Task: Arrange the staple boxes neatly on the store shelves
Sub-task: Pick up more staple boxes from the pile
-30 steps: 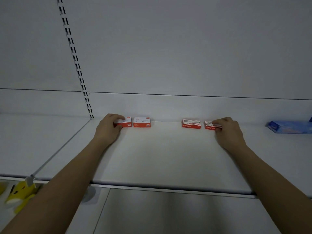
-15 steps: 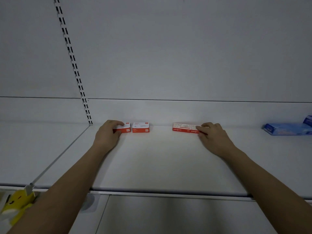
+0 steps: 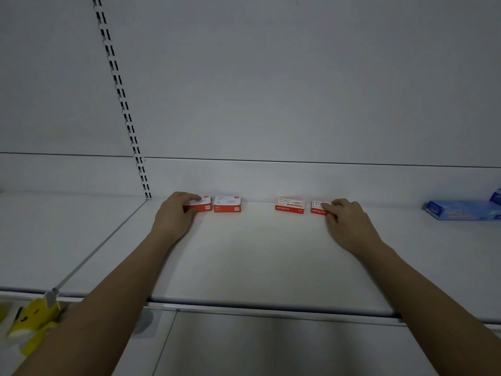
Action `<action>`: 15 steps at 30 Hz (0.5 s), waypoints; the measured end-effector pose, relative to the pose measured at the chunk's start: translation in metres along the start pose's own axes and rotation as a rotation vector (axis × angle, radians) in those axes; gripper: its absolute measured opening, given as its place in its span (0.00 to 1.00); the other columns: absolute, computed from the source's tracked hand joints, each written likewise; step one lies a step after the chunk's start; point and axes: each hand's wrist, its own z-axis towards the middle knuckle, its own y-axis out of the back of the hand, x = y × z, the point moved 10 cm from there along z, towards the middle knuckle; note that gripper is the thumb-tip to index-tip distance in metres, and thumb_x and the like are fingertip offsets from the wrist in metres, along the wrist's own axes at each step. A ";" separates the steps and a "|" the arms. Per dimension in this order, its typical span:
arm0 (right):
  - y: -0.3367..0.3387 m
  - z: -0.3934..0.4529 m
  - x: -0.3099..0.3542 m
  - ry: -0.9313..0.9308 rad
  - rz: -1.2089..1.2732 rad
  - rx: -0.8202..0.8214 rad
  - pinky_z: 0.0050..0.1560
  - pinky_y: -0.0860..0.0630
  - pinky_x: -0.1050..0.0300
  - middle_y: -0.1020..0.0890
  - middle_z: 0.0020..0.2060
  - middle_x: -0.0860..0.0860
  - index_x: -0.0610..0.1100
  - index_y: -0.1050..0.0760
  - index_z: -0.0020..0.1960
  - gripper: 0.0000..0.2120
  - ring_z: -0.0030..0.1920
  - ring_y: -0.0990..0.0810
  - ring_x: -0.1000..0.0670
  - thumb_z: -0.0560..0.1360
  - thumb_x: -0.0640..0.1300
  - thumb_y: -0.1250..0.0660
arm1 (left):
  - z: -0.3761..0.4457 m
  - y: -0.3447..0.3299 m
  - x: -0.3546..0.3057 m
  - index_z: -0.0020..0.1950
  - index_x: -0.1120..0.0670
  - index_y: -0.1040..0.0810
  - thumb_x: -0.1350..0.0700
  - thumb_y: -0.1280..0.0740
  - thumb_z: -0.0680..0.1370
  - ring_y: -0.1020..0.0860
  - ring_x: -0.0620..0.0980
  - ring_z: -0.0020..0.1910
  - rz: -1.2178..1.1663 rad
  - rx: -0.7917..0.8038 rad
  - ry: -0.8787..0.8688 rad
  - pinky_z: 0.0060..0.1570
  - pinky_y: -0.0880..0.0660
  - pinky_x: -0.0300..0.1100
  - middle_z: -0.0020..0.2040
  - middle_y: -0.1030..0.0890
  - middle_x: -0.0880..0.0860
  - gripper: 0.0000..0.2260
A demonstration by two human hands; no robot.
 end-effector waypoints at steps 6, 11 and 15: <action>0.017 -0.003 0.005 -0.008 0.044 -0.066 0.54 0.28 0.47 0.25 0.62 0.45 0.46 0.26 0.66 0.16 0.59 0.29 0.42 0.79 0.44 0.41 | -0.013 0.009 -0.009 0.67 0.50 0.26 0.53 0.34 0.77 0.27 0.52 0.64 0.040 -0.016 0.050 0.62 0.31 0.48 0.67 0.26 0.52 0.18; 0.053 0.014 0.067 0.071 0.263 -0.134 0.54 0.27 0.49 0.21 0.54 0.48 0.47 0.23 0.58 0.11 0.55 0.25 0.46 0.79 0.46 0.41 | -0.035 0.033 -0.022 0.66 0.47 0.27 0.48 0.37 0.79 0.29 0.52 0.65 0.073 -0.063 0.134 0.64 0.32 0.50 0.67 0.27 0.50 0.16; 0.032 0.012 0.178 0.224 0.318 0.223 0.52 0.25 0.52 0.19 0.51 0.51 0.52 0.22 0.51 0.10 0.52 0.22 0.47 0.78 0.51 0.42 | -0.058 0.057 -0.040 0.65 0.42 0.27 0.41 0.39 0.78 0.28 0.49 0.64 0.230 0.109 0.081 0.64 0.33 0.51 0.65 0.26 0.46 0.16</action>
